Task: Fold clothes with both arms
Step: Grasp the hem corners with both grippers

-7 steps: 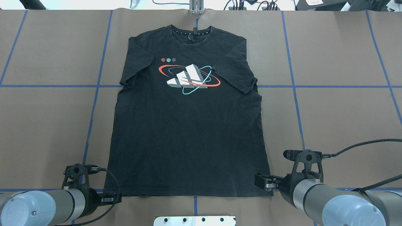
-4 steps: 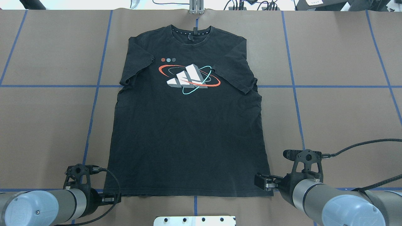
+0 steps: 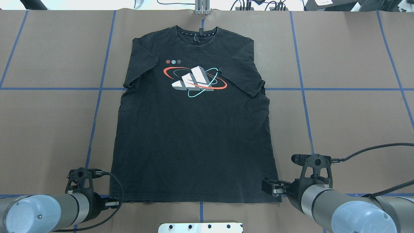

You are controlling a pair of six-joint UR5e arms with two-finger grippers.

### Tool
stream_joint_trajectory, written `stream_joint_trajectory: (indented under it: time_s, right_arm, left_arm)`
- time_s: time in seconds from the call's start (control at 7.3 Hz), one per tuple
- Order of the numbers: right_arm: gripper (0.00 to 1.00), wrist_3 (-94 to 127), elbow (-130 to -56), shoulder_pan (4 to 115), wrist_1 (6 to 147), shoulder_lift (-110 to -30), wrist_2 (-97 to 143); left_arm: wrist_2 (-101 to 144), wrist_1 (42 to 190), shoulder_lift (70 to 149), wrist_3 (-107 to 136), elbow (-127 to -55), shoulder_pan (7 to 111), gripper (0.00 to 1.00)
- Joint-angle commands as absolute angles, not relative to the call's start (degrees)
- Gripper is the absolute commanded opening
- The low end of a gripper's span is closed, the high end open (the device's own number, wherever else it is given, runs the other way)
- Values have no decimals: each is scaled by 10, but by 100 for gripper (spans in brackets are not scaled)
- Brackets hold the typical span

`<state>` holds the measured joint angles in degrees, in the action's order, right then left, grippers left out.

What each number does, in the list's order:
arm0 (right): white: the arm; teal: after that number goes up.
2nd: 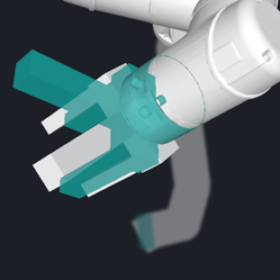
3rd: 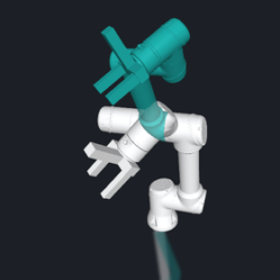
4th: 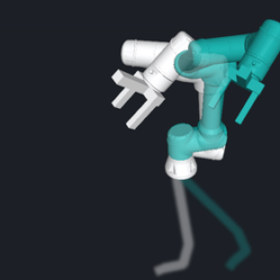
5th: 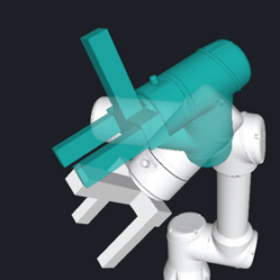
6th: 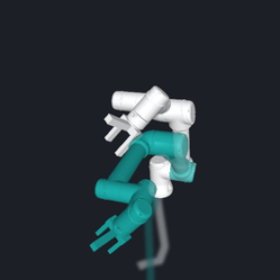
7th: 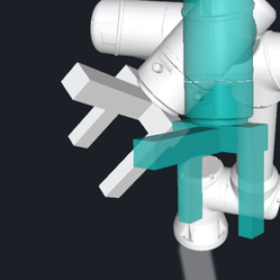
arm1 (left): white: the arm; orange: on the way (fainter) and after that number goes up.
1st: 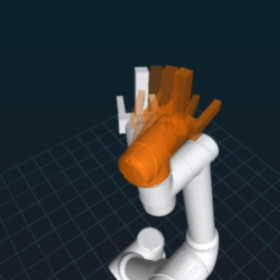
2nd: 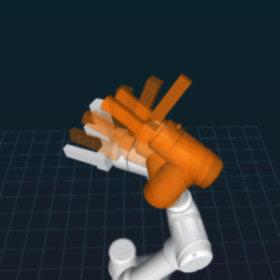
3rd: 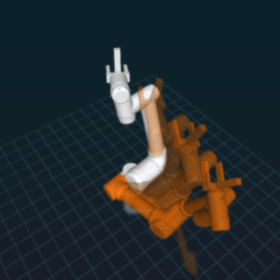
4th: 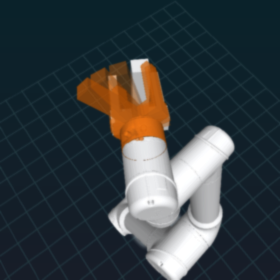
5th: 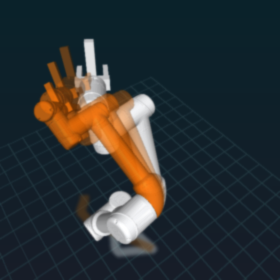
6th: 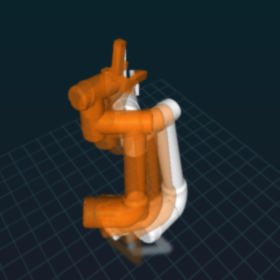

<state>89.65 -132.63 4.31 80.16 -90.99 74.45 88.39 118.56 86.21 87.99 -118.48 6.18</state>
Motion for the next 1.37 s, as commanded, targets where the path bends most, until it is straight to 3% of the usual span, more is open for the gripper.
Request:
stream_joint_trajectory:
  time_s: [0.0,0.14,0.82,1.1,1.23]
  right_arm:
    - [100,896,-1326,43,802,-909,744]
    - [100,896,-1326,43,802,-910,744]
    - [95,954,-1259,-27,802,-928,665]
    - [83,965,-1242,-47,802,-928,644]
    - [69,982,-1242,-56,802,-927,638]
  left_arm:
    - [884,1185,861,879,-1186,66,7]
    - [884,1185,859,879,-1187,67,0]
    - [883,1185,864,881,-1194,69,0]
    - [883,1185,864,882,-1197,69,0]
    - [883,1185,865,882,-1198,69,0]
